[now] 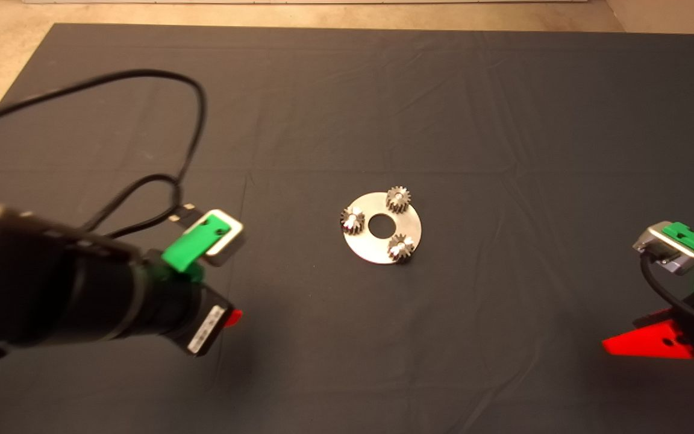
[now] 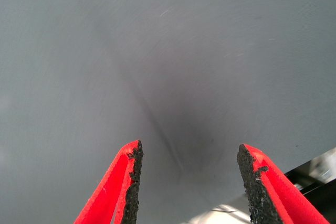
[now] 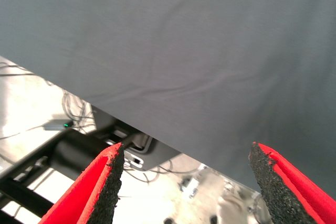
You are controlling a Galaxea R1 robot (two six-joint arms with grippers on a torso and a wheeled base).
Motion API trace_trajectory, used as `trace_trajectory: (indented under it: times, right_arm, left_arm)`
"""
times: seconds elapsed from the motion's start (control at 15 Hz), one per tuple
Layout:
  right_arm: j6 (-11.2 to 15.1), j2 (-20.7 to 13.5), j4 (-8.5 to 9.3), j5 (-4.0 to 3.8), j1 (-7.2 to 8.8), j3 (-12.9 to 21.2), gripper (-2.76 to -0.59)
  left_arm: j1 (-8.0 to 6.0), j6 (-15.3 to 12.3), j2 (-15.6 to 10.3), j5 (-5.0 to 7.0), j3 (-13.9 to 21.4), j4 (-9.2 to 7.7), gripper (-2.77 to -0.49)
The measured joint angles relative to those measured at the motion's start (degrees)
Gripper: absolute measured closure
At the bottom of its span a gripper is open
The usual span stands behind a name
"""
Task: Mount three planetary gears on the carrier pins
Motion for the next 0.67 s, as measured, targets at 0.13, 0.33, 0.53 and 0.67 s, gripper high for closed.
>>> trace_trajectory:
  times: [0.13,0.33,0.53,0.67]
  right_arm:
    - [0.0,-0.5,-0.77,-0.2,0.0,0.0,-1.76]
    - [0.1,0.0,-1.19,0.11,-0.05,0.2,-1.76]
    - [1.4,0.1,-1.33,0.27,-0.89,0.8,-1.76]
    - [1.5,0.1,-1.51,0.54,-2.66,0.8,-1.76]
  left_arm:
    - [-0.43,-4.1,-1.4,0.27,0.4,-0.51,-1.19]
    - [-0.88,-5.2,-1.3,-0.86,0.4,-0.63,-1.19]
    - [0.25,-8.0,-0.5,-2.09,0.4,-0.83,-1.19]
    - [0.47,-8.8,1.3,-2.65,0.4,-0.78,-1.19]
